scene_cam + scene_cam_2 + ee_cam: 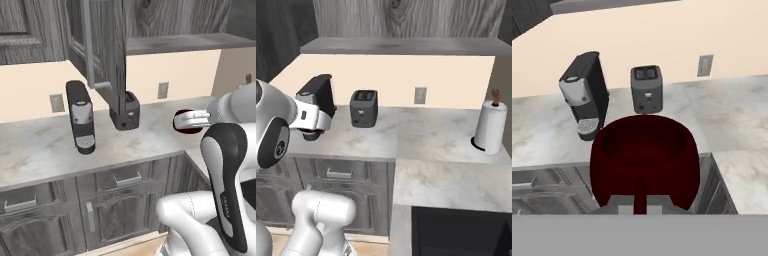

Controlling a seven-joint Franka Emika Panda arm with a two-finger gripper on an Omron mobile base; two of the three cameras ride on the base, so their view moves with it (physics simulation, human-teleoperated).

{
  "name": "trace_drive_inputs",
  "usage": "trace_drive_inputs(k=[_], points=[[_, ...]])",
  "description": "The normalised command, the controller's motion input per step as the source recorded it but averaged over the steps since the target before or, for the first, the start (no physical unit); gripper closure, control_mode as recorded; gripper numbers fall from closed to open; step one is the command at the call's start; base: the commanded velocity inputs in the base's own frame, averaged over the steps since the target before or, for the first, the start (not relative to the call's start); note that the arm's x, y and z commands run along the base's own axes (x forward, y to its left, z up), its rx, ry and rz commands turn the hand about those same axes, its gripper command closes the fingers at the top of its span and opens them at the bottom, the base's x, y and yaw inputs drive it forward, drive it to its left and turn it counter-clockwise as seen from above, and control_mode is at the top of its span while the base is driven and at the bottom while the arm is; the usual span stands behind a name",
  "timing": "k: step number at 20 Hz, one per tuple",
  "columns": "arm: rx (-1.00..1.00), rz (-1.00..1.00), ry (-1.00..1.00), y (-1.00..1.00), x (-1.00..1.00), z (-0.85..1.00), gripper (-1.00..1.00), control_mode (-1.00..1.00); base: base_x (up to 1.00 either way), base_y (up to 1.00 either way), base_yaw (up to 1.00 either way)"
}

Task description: There is a tray on the dining counter. Grab the cup, mug, and pitcher and place them on the tray. The pitcher may be placed next to the tray if it cannot fit the tray.

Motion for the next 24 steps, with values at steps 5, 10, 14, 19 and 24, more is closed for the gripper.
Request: trace_drive_inputs(k=[5, 10, 14, 19, 24], points=[[0.00, 0.00, 0.00, 0.00, 0.00, 0.00, 1.00, 1.00, -0.88, 0.07, 0.00], [0.00, 0.00, 0.00, 0.00, 0.00, 0.00, 1.00, 1.00, -0.89, 0.14, 0.00], [0.00, 0.00, 0.00, 0.00, 0.00, 0.00, 1.00, 1.00, -0.84, 0.25, 0.00], [0.00, 0.00, 0.00, 0.00, 0.00, 0.00, 1.00, 1.00, -0.79, 0.31, 0.00], [0.00, 0.00, 0.00, 0.00, 0.00, 0.00, 1.00, 1.00, -0.57, 0.66, 0.03]])
